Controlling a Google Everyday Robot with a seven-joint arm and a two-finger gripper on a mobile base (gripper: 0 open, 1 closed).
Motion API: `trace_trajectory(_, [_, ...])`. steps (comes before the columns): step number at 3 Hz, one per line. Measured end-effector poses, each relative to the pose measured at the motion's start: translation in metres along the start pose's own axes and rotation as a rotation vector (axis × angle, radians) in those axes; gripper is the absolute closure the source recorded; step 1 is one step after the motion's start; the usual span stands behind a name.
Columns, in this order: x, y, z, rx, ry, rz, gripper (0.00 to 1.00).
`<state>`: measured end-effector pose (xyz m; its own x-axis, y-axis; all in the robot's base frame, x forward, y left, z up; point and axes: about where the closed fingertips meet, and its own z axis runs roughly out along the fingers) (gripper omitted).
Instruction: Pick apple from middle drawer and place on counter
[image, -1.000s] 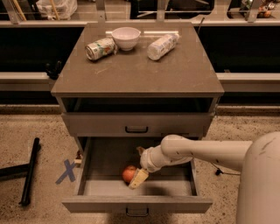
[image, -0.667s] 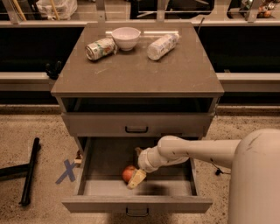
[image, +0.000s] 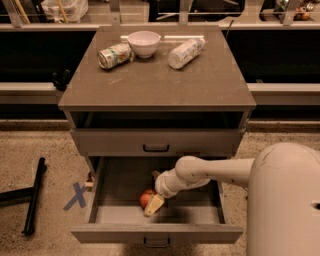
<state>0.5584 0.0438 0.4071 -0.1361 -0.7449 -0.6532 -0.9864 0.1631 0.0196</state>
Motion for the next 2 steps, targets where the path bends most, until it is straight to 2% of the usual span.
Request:
trace_trajectory(1, [0.0069, 0.0006, 0.0116, -0.021, 0.013, 0.011, 0.18])
trace_trajectory(2, [0.0108, 0.0039, 0.0202, -0.042, 0.013, 0.027, 0.41])
